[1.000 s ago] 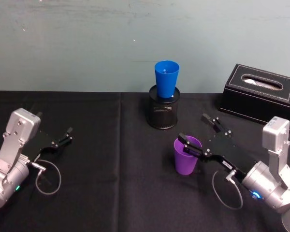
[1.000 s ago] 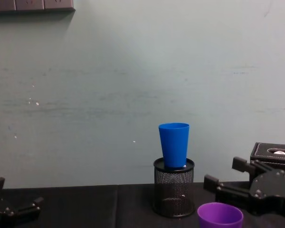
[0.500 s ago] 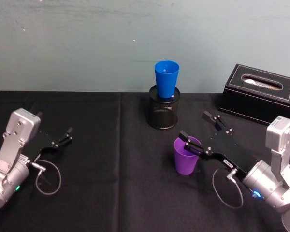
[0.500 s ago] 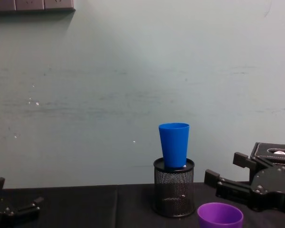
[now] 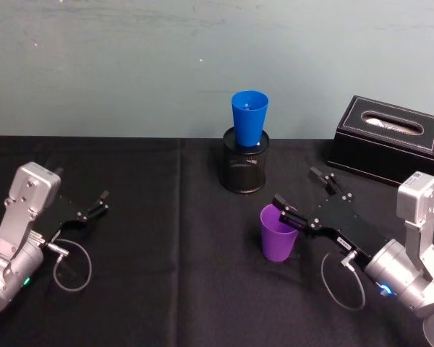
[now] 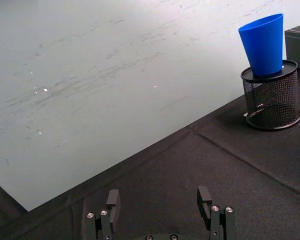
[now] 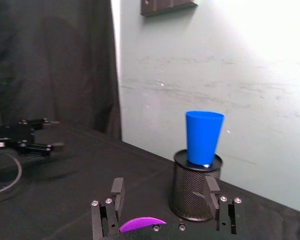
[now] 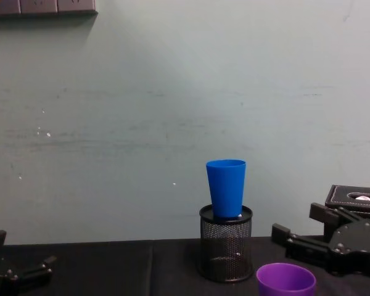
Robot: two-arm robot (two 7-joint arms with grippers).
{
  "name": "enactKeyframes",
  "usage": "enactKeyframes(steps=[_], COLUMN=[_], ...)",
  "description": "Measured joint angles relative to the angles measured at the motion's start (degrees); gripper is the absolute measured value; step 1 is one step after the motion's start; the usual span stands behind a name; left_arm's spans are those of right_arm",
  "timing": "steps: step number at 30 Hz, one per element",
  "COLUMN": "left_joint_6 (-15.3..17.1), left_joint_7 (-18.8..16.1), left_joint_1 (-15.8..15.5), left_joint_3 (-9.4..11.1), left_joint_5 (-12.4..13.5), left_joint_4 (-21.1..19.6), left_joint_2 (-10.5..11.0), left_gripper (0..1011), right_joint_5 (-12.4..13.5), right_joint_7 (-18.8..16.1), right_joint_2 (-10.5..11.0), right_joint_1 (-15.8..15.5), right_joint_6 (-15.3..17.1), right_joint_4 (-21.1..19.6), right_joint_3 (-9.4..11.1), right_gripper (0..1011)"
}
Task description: Pick up one cup with a gripper and tap it against the other cup.
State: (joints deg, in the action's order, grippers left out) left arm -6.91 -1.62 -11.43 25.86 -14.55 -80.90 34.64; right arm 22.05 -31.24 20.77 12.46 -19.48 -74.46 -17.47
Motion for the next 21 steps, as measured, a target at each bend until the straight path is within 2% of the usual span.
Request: enactKeyframes(steps=[14, 21], left_joint_6=[0.0, 0.0], left_joint_7=[0.0, 0.0], left_joint_1=[0.0, 0.0], left_joint_3=[0.0, 0.0], left_joint_5=[0.0, 0.0], left_joint_4=[0.0, 0.0], left_joint_2=[0.0, 0.0], left_gripper=[1011, 1012], right_joint_5=[-0.2, -2.2], right_joint_7=[6.0, 10.2], right_joint_2=[-1.9, -2.9], right_joint_1=[-0.7, -1.3], right_joint_6=[4.6, 6.4], right_joint_4=[0.3, 0.1], right_joint_3=[3.2, 4.9], right_gripper=[1003, 1003])
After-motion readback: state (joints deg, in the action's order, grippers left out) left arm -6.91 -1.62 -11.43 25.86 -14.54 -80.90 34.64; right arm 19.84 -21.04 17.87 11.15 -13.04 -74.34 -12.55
